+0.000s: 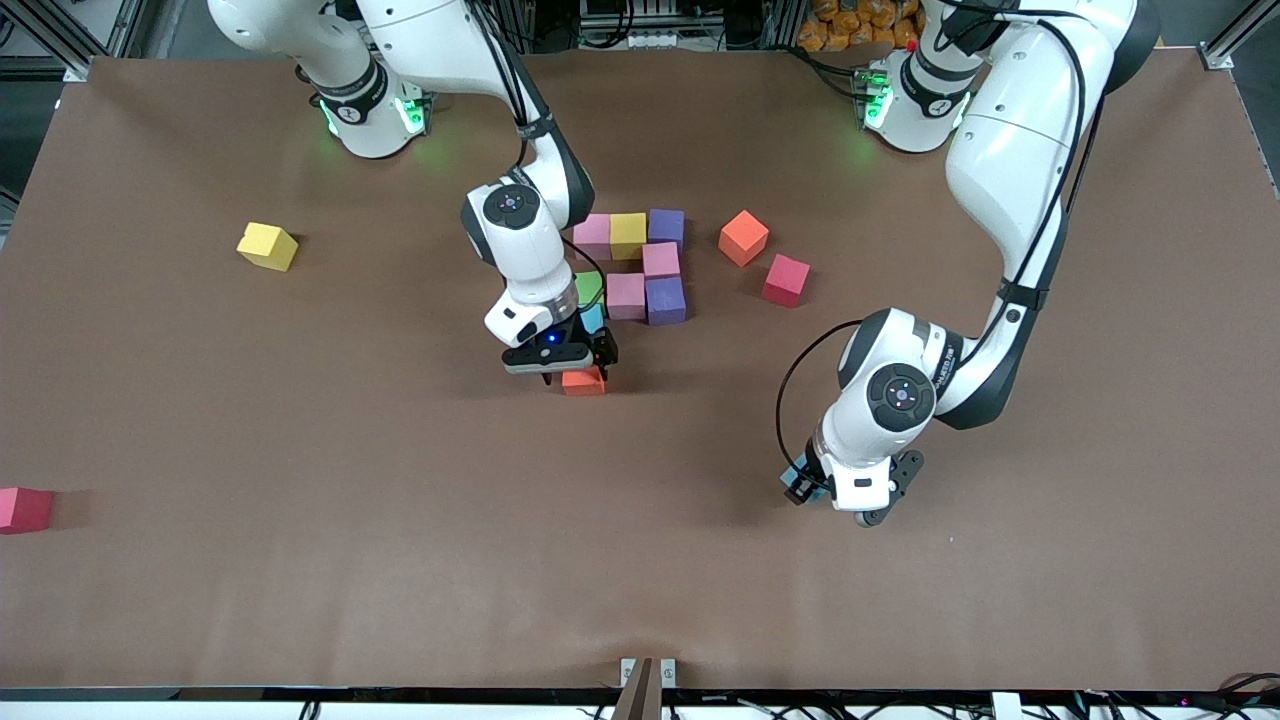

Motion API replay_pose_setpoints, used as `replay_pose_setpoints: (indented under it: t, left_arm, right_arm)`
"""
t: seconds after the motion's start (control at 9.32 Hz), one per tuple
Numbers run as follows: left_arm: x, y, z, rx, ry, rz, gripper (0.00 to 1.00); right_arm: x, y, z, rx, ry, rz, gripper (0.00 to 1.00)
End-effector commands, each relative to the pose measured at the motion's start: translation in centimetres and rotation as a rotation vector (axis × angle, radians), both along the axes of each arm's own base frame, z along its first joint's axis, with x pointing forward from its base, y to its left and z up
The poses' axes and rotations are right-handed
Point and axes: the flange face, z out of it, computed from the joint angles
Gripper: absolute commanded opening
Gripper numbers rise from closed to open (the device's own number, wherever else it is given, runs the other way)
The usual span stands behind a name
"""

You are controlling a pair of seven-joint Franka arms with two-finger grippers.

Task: Form number 2 with 11 blocks
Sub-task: 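Lower the orange cube below the light blue cube and open the right gripper, then carry the light blue cube to the cluster while the right gripper withdraws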

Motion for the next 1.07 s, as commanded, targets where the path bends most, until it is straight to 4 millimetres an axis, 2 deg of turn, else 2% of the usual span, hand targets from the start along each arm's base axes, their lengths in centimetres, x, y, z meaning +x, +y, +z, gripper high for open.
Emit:
replay_pose_setpoints:
  t: [0.0,0.11,0.43,0.54,0.64,0.97]
  left_arm:
    - [-0.8,-1.4,1.4,-0.039,0.020,0.022,0.00]
    - [-1.4,-2.9,1.7,-0.059,0.030,0.062,0.00]
    - [-4.9,-9.2,1.4,-0.064,0.068,0.227,0.00]
    - [-5.9,-10.7,1.1,-0.061,0.079,0.295,0.00]
    - [-7.1,-12.2,0.8,-0.047,0.098,0.344,0.00]
    - [-9.6,-14.7,-0.3,0.001,0.156,0.489,0.00]
  right_arm:
    - [0.7,-0.3,2.1,0.018,-0.022,-0.007,1.00]
    - [1.6,-0.8,3.0,0.022,-0.027,-0.010,1.00]
    - [5.6,-1.7,8.5,-0.063,0.089,-0.011,1.00]
    - [6.5,-2.4,10.2,-0.096,0.104,0.000,1.00]
    - [7.6,-3.8,11.4,-0.128,0.123,0.033,1.00]
    - [10.4,-9.4,13.9,-0.190,0.171,0.128,1.00]
